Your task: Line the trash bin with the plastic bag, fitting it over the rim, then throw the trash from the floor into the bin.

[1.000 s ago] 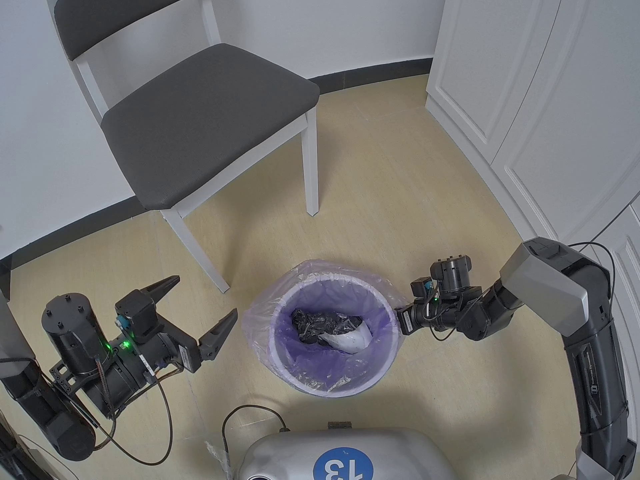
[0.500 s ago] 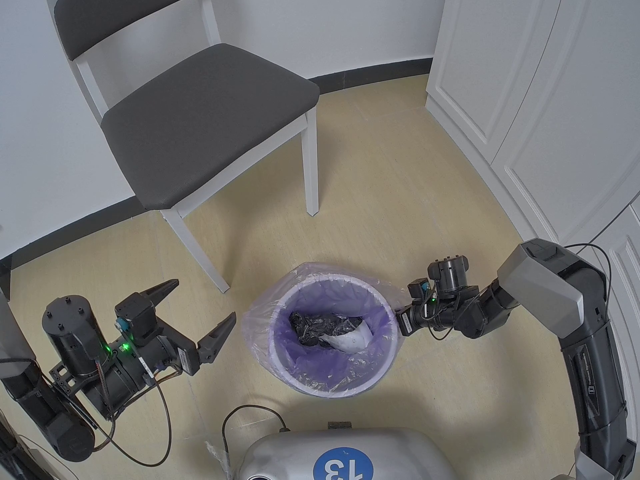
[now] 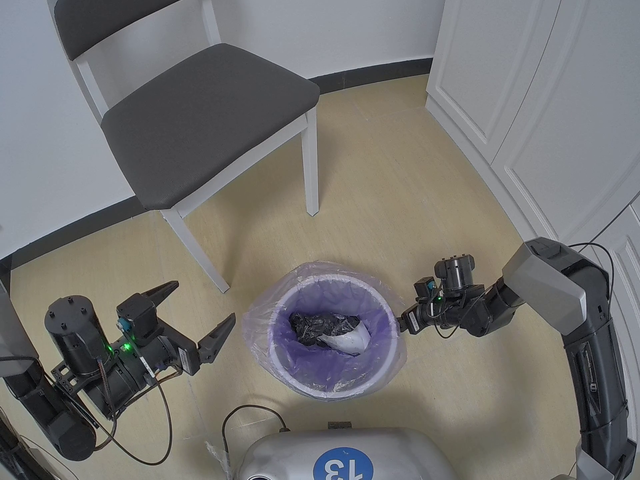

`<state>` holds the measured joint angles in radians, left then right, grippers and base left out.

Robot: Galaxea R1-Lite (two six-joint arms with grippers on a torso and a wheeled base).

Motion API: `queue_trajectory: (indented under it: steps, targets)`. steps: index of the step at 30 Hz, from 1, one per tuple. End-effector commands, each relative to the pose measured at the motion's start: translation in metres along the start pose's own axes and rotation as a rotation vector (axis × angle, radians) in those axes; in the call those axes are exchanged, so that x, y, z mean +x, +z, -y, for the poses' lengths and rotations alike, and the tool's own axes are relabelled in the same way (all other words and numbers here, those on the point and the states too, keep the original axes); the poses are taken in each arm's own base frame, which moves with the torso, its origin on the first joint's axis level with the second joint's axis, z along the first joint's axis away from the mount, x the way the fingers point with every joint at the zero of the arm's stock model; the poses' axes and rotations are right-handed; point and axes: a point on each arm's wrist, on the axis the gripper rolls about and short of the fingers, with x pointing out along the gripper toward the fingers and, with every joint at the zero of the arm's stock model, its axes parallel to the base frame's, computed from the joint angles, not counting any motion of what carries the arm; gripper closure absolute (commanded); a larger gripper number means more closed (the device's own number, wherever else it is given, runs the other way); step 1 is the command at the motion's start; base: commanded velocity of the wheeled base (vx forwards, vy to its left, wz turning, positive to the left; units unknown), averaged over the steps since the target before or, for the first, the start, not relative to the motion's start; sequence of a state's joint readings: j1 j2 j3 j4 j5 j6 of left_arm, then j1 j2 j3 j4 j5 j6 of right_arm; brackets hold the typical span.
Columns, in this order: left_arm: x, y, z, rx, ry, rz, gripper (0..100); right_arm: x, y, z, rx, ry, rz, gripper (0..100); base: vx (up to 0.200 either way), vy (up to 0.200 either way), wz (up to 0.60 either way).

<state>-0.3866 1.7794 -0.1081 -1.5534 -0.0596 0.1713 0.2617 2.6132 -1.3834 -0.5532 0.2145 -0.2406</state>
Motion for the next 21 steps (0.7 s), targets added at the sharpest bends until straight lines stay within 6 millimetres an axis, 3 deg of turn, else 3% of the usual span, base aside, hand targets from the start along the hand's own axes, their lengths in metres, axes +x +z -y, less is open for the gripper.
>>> queue_trajectory:
  steps: [1, 5, 9, 12, 17, 21]
  targets:
    - [0.004, -0.011, 0.000, -0.014, -0.005, -0.046, 0, -0.009, 0.005, 0.011, 0.008, -0.046, 0.018, 0, 0.000, 0.000, 0.00]
    - [0.012, -0.027, -0.004, -0.046, 0.008, -0.113, 0, -0.030, 0.008, 0.018, 0.034, -0.078, 0.034, 0, 0.000, 0.000, 0.00]
    - [0.040, -0.051, -0.013, -0.163, 0.036, -0.181, 0, -0.053, 0.009, 0.025, 0.067, -0.110, 0.064, 0, 0.000, 0.000, 0.00]
    - [0.059, -0.059, -0.015, -0.281, 0.041, -0.174, 0, -0.066, 0.005, 0.030, 0.117, -0.129, 0.068, 0, 0.000, 0.000, 0.00]
    - [0.081, -0.073, -0.016, -0.475, -0.019, -0.182, 0, -0.079, -0.002, 0.030, 0.163, -0.208, 0.118, 0, 0.000, 0.000, 0.00]
    - [0.093, -0.085, -0.028, -0.551, -0.005, -0.184, 0, -0.083, -0.007, 0.029, 0.160, -0.245, 0.171, 0, 0.000, 0.000, 0.00]
